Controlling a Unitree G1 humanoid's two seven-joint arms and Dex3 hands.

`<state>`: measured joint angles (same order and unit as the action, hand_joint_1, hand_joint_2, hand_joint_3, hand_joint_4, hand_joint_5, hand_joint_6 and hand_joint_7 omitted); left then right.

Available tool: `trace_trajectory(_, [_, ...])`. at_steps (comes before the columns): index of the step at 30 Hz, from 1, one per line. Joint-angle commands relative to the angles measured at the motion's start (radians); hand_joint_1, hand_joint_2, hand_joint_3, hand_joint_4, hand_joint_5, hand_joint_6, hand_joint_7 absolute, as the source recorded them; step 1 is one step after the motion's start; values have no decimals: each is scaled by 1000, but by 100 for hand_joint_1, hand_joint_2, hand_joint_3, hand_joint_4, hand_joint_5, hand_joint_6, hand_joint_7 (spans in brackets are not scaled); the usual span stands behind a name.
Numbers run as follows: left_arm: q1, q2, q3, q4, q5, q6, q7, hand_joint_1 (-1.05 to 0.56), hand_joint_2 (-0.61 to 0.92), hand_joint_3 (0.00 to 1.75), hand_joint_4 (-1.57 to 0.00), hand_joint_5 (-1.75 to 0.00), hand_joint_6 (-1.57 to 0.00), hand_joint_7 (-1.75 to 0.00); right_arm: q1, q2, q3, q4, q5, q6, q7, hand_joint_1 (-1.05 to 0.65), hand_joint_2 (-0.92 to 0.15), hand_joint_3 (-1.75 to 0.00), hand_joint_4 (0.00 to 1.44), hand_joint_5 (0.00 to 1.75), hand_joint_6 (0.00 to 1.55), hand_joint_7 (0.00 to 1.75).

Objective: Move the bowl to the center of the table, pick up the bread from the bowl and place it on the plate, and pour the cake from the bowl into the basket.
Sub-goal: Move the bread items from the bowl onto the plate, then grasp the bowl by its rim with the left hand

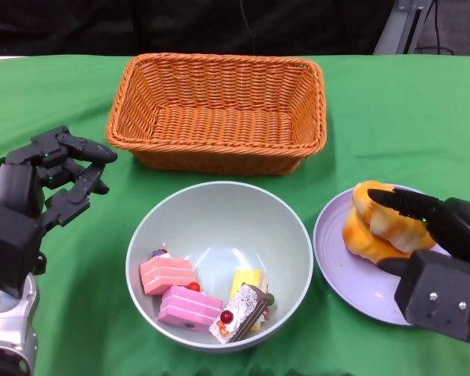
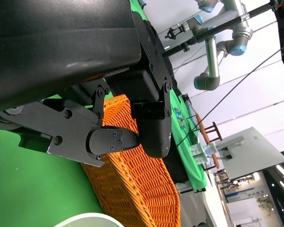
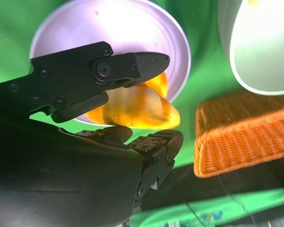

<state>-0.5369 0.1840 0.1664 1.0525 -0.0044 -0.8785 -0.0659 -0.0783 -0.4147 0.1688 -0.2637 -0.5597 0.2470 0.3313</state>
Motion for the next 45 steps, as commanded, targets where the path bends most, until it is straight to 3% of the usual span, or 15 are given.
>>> trace_trajectory(1, [-10,22,10,10,-15,2,-10,-13,89,41,-85,-131,-93,-85,-11,-32,-8,-33,3,31,47,-60,-92,-31,25,0,30,1])
trace_trajectory(10, [-7,23,7,7,-6,2,-3,-13,90,40,-84,-131,-93,-85,-9,-38,-10,-83,-2,59,83,-59,-92,-29,24,0,32,1])
trace_trajectory(15, [-9,21,8,6,-11,5,-6,-13,90,39,-84,-132,-93,-84,7,-1,-38,-99,35,31,23,-56,-92,-23,27,2,36,2])
trace_trajectory(22, [-10,20,7,12,-7,1,0,-12,91,39,-85,-131,-94,-84,23,24,-55,-125,49,12,-36,-59,-92,-30,28,2,35,1])
trace_trajectory(29, [-10,22,5,15,-2,-2,2,-12,90,39,-85,-131,-93,-85,56,60,-99,-156,146,-107,-98,-58,-92,-23,32,3,37,2])
trace_trajectory(37, [-14,23,2,22,3,-6,5,-14,90,38,-85,-130,-93,-86,51,207,-171,3,428,-361,-177,-36,-88,-17,52,13,56,7])
trace_trajectory(38, [-13,21,4,20,-3,-3,-2,-14,90,38,-85,-130,-93,-86,43,219,-178,39,454,-400,-180,-34,-86,-21,55,15,59,8])
trace_trajectory(41, [-11,21,1,17,0,-8,-1,-13,90,38,-86,-130,-93,-86,16,249,-197,153,525,-520,-179,-34,-60,-67,62,33,72,9])
trace_trajectory(45, [-4,22,-4,12,8,-16,1,-12,90,38,-86,-131,-93,-86,-30,284,-219,312,607,-675,-166,-28,-48,-91,57,94,79,25])
